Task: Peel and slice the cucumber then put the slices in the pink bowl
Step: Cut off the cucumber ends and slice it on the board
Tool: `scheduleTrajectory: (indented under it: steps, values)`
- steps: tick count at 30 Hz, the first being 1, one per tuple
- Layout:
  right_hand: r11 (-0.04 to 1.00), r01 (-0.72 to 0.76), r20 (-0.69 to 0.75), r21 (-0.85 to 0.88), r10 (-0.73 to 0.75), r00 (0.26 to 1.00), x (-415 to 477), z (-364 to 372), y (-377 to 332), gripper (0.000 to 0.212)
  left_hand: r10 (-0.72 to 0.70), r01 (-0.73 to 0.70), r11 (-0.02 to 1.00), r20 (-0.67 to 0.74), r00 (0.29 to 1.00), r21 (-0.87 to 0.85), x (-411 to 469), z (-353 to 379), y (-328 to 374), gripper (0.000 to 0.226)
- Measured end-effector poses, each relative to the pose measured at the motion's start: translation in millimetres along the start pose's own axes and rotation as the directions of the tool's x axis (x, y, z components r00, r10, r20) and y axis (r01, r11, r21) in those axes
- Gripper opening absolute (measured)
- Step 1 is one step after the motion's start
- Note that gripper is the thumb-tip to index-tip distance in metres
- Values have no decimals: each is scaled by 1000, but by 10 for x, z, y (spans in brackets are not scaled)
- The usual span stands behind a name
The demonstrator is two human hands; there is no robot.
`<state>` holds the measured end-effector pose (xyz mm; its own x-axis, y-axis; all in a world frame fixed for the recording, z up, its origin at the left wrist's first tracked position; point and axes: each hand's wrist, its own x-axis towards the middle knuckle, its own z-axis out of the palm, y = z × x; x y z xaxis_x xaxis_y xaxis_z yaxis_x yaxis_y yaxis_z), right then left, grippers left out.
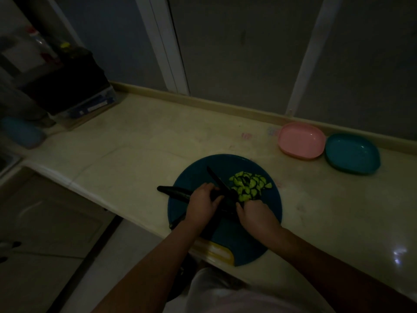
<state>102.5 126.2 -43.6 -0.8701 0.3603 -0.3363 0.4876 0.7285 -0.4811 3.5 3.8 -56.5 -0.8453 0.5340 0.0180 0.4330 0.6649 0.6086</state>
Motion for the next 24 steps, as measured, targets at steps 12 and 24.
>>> scheduleTrajectory:
  steps: [12,24]
  values:
    - [999,28,-5,-39,-28,1000,-82,-42,-13,45,-23,23,999,-12,1000,-34,5,25,-30,23]
    - [997,20,10,-78,-19,1000,-23,44,-74,47,-40,40,999,-3,999,-24,10,24,-16,22]
